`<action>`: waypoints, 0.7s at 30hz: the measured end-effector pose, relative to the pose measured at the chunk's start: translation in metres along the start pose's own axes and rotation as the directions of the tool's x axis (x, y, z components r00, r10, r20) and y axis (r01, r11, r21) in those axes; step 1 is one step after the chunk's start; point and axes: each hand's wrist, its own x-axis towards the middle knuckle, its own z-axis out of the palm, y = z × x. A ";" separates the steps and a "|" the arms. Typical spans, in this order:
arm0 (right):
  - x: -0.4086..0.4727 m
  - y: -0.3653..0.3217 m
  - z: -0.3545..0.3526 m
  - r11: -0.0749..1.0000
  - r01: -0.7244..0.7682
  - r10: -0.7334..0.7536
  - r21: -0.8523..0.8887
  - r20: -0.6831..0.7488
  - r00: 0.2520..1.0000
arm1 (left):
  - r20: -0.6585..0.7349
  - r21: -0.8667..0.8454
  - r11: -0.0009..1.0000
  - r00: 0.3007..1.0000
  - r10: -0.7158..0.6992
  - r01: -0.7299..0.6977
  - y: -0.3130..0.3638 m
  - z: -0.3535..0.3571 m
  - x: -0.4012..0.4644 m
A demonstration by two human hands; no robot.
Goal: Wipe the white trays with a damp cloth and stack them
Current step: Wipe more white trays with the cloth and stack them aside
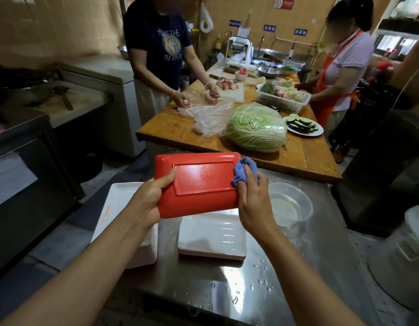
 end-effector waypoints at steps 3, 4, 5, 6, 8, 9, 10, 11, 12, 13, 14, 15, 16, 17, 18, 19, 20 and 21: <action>0.003 -0.003 0.008 0.996 -0.064 0.063 0.055 0.022 0.998 | -0.035 -0.001 1.000 0.999 -0.010 0.010 0.006 -0.018 -0.006; 0.004 -0.005 0.010 0.993 -0.085 0.084 0.084 0.018 0.996 | -0.045 -0.006 1.000 0.999 -0.008 0.008 0.009 -0.024 -0.009; 0.005 -0.008 0.013 0.989 -0.103 0.101 0.102 0.021 0.995 | -0.055 -0.006 1.000 0.998 0.001 -0.002 0.011 -0.030 -0.011; 0.006 -0.010 0.017 0.989 -0.112 0.109 0.096 0.032 0.994 | -0.064 0.003 1.000 0.998 0.017 -0.016 0.013 -0.036 -0.012; 0.006 -0.013 0.026 0.995 -0.101 0.100 0.025 0.047 0.994 | -0.077 0.036 0.997 0.995 0.065 -0.063 0.018 -0.047 -0.018; 0.005 -0.015 0.030 0.996 -0.089 0.090 -0.005 0.046 0.995 | -0.082 0.058 0.994 0.992 0.099 -0.094 0.022 -0.052 -0.021; 0.005 -0.018 0.033 0.997 -0.077 0.077 -0.012 0.041 0.996 | -0.086 0.084 0.988 0.987 0.138 -0.131 0.025 -0.057 -0.025; 0.003 -0.022 0.037 0.998 -0.060 0.060 -0.005 0.038 0.997 | -0.092 0.117 0.977 0.978 0.188 -0.177 0.029 -0.062 -0.028; 0.002 -0.027 0.040 0.999 -0.040 0.040 0.006 0.039 0.998 | -0.103 0.168 0.958 0.962 0.251 -0.232 0.033 -0.067 -0.030; 0.000 -0.032 0.043 1.000 -0.025 0.024 0.018 0.046 0.999 | -0.121 0.255 0.922 0.936 0.331 -0.293 0.036 -0.072 -0.033; -0.001 -0.037 0.047 0.999 -0.013 0.011 0.036 0.055 0.998 | -0.133 0.381 0.856 0.895 0.425 -0.350 0.040 -0.077 -0.035; -0.003 -0.042 0.050 0.998 -0.005 0.001 0.062 0.063 0.998 | -0.116 0.526 0.752 0.842 0.527 -0.398 0.043 -0.082 -0.037; -0.006 -0.047 0.053 0.996 -0.001 -0.005 0.089 0.066 0.998 | -0.060 0.668 0.609 0.784 0.618 -0.428 0.046 -0.088 -0.039; -0.008 -0.052 0.055 0.994 0.000 -0.008 0.110 0.069 0.998 | 0.030 0.782 0.439 0.731 0.682 -0.442 0.048 -0.094 -0.042; -0.010 -0.056 0.057 0.992 -0.003 -0.006 0.122 0.078 0.997 | 0.139 0.854 0.266 0.689 0.711 -0.447 0.048 -0.100 -0.044; -0.012 -0.059 0.058 0.992 -0.011 -0.001 0.123 0.092 0.996 | 0.248 0.891 0.103 0.663 0.706 -0.442 0.047 -0.106 -0.046; -0.015 -0.061 0.060 0.993 -0.018 0.006 0.115 0.104 0.995 | 0.340 0.903 -0.043 0.652 0.677 -0.426 0.045 -0.112 -0.048; -0.017 -0.061 0.061 0.994 -0.021 0.010 0.103 0.110 0.994 | 0.413 0.899 -0.171 0.648 0.640 -0.404 0.041 -0.117 -0.049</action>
